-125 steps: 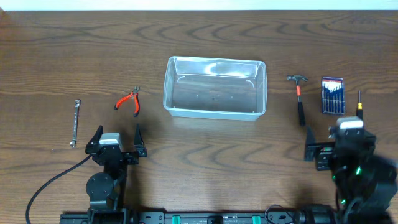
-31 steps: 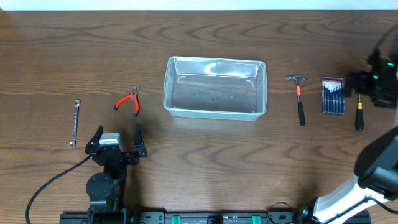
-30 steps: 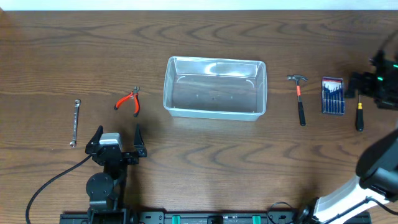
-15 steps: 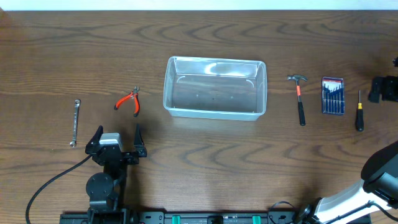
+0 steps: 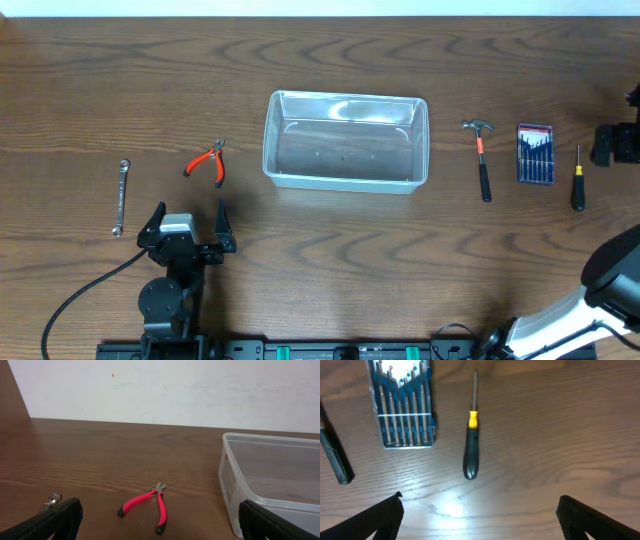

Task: Pack container
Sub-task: 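Move the right gripper over the yellow-black screwdriver, then lower the right gripper and close it on the screwdriver handle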

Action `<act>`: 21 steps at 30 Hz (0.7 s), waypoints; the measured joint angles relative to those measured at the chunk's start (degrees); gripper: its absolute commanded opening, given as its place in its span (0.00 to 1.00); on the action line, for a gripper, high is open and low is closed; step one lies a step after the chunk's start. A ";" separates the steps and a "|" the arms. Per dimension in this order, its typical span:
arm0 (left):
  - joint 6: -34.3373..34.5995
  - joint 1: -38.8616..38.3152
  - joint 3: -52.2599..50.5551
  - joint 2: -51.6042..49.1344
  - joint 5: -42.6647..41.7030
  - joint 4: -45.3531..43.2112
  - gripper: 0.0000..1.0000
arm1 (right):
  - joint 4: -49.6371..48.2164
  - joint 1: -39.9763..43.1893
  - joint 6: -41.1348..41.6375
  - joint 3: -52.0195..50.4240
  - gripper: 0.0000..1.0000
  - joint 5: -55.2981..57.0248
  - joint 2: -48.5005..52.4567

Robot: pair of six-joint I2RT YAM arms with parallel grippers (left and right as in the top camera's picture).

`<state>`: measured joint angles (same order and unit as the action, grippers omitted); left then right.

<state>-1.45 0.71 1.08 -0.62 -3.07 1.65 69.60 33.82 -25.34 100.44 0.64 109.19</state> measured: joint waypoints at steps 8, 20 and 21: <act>0.00 0.00 0.00 0.00 0.00 0.00 0.98 | -1.73 0.00 -0.66 0.00 0.99 -1.18 6.73; 0.00 0.00 0.00 0.00 0.00 0.00 0.98 | -1.79 0.00 -0.61 0.00 0.99 -1.73 14.62; 0.00 0.00 0.00 0.00 0.00 0.00 0.98 | -1.92 0.00 -0.61 0.00 0.99 -1.70 14.88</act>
<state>-1.45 0.71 1.08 -0.62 -3.07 1.65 67.68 33.82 -25.96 100.44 -1.06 124.07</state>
